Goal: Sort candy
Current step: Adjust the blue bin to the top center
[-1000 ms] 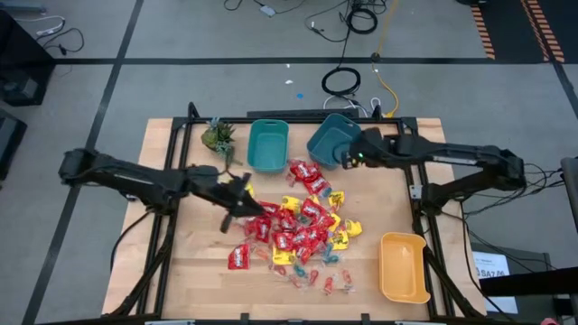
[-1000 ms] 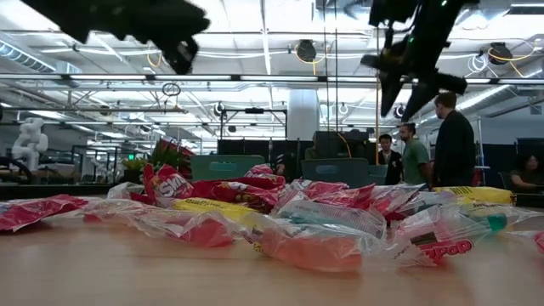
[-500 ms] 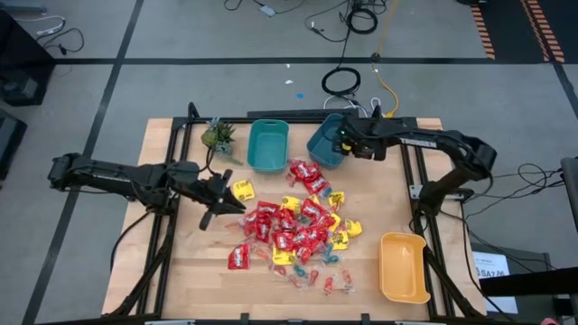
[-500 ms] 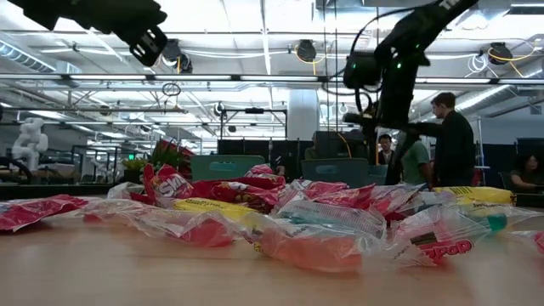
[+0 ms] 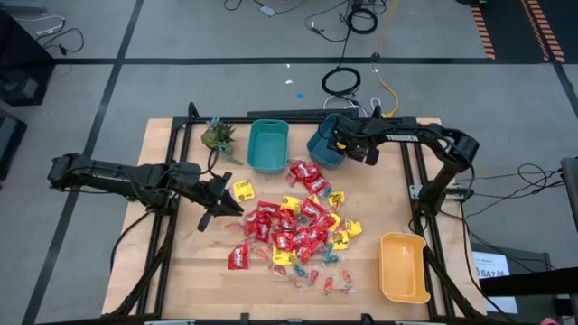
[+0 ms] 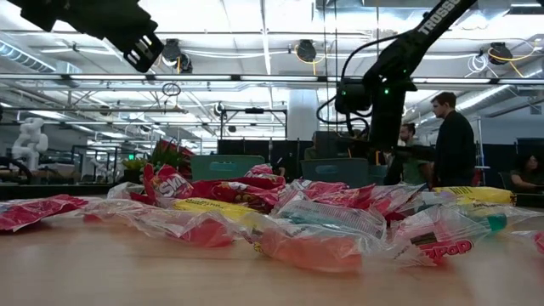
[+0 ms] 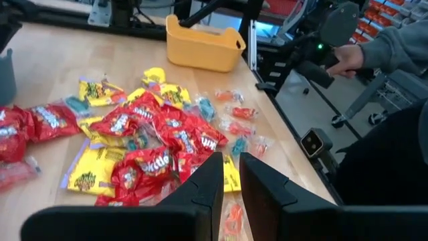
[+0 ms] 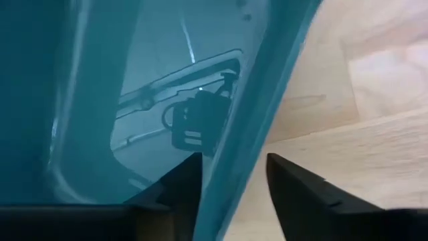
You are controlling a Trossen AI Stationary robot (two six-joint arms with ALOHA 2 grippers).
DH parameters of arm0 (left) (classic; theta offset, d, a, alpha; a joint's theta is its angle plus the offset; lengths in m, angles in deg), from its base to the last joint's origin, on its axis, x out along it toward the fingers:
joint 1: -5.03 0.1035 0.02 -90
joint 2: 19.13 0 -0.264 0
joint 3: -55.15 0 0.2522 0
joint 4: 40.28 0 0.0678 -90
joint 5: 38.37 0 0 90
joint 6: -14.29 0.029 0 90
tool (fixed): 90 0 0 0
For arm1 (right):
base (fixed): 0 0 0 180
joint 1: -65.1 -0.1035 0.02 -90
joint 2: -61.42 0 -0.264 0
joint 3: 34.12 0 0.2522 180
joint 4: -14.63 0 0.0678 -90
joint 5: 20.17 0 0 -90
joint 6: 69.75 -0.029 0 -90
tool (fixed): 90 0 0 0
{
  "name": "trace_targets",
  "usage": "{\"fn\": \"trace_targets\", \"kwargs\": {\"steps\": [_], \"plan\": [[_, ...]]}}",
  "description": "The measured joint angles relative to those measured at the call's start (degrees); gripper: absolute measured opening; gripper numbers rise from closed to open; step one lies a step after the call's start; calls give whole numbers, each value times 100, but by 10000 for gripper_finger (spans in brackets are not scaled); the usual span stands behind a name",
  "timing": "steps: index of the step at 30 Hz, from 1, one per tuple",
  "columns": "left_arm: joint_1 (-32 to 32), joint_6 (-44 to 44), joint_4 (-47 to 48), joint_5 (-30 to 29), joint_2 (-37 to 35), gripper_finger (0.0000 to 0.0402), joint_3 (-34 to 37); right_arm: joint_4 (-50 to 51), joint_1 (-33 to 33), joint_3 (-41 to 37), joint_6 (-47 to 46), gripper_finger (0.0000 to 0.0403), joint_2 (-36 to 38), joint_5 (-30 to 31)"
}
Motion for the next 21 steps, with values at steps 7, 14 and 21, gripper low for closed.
{"fn": "trace_targets", "kwargs": {"steps": [7, 14, 21], "plan": [[0, 35, 12, 2, 0, 59, 0, -50, 26, 0, 92, 15, 4, 45], [0, -1, 11, 4, 2, 59, 0, 101, 287, 239, 621, 2, 439, 148], [0, -137, 8, -1, 2, 59, 0, -218, 409, 754, 1127, 1, 578, 713]]}}
